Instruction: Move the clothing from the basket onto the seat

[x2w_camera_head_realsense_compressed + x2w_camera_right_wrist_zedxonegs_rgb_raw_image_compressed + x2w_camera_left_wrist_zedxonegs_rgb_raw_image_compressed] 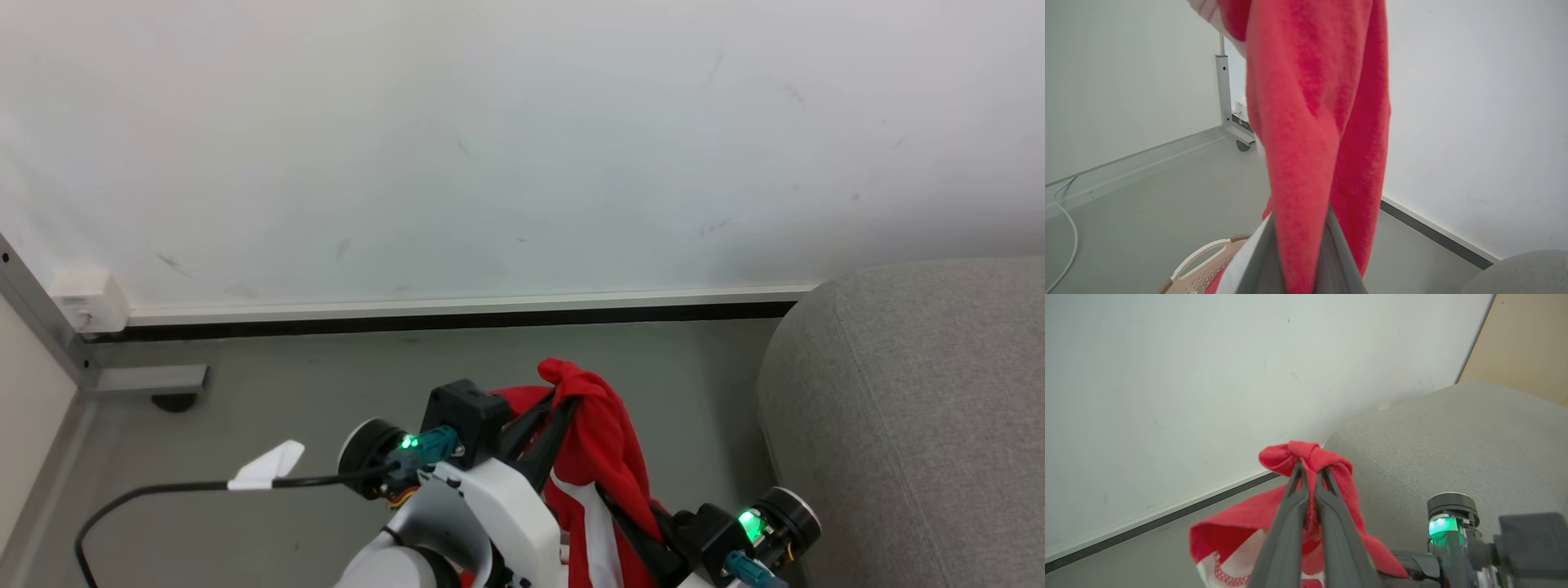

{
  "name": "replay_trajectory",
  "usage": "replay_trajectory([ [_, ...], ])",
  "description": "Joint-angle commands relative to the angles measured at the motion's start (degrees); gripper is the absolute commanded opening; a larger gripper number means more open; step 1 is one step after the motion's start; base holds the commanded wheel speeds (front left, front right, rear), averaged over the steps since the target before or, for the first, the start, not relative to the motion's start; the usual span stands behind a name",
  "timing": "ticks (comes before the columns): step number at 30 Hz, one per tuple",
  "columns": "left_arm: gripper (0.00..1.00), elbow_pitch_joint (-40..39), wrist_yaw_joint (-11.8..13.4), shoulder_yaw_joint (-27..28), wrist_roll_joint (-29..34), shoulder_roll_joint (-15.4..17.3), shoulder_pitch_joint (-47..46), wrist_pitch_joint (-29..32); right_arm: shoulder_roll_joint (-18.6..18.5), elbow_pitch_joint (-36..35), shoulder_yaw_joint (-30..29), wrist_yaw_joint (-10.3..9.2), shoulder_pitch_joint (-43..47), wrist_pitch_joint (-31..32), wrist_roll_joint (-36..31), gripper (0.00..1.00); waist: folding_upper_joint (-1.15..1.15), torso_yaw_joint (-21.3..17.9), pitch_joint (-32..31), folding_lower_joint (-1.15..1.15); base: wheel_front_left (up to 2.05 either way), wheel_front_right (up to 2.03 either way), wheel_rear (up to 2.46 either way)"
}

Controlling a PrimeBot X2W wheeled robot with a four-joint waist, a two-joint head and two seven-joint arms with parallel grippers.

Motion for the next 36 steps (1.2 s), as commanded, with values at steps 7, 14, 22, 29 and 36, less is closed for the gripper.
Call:
replay_trajectory([
  [7, 0.04, 0.96, 1.12, 0.75, -0.18, 0.51, 0.31, -0.53, -0.1, -0.35, -2.3, -0.14, 0.13, -0.44, 0.91, 0.0, 0.0, -0.92, 0.09, -0.01, 0.0, 0.0, 0.0],
  [14, 1.0, 1.68, 2.43, 1.31, 0.9, 1.01, 0.8, -1.79, -0.11, -1.88, -5.6, -0.14, 1.05, -0.45, 0.14, 0.0, 0.0, -2.01, 0.44, -0.01, 0.0, 0.0, 0.0],
  [22, 1.0, 2.84, 3.15, 1.46, 0.81, 1.18, 2.42, -3.99, -0.1, -3.96, -9.9, -0.14, 1.68, -0.44, -0.97, 0.0, 0.0, -4.14, 0.79, -0.01, 0.0, 0.0, 0.0],
  [29, 1.0, 3.83, 2.87, 1.39, -0.02, 1.87, 4.27, -6.05, -0.11, -6.67, -15.82, -0.14, 2.41, -0.39, -3.11, 0.0, 0.0, -9.26, 1.81, -0.01, 0.0, 0.0, 0.0],
  [36, 1.0, 4.51, 1.95, 0.53, -0.36, 1.58, 4.68, -7.96, -0.77, -10.95, -21.63, -0.14, 2.47, -0.33, -5.95, 0.0, 0.0, -16.06, 3.53, -0.01, 0.0, 0.0, 0.0],
])
